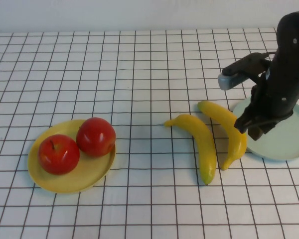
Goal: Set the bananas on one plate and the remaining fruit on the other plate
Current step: Put another type of fruit in the right plate
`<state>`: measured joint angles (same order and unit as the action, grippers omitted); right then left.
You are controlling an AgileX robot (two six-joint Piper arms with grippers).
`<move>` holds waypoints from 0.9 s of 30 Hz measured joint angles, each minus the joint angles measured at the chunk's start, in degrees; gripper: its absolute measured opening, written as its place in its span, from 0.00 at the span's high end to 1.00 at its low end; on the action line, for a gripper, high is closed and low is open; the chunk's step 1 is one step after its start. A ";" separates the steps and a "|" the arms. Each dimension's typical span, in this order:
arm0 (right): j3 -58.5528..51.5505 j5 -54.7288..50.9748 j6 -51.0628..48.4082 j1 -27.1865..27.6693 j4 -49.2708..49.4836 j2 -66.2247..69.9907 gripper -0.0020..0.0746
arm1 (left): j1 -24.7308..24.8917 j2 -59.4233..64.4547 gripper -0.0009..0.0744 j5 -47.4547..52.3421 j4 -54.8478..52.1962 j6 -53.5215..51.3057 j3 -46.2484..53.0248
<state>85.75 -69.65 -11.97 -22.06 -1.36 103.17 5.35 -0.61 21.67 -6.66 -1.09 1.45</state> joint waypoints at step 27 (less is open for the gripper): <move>10.80 7.47 7.20 0.00 0.49 13.63 0.58 | 0.00 0.00 0.99 0.13 0.00 0.00 0.00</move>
<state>96.56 -62.19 -4.78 -22.06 -0.87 116.80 5.35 -0.61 21.81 -6.66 -1.09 1.45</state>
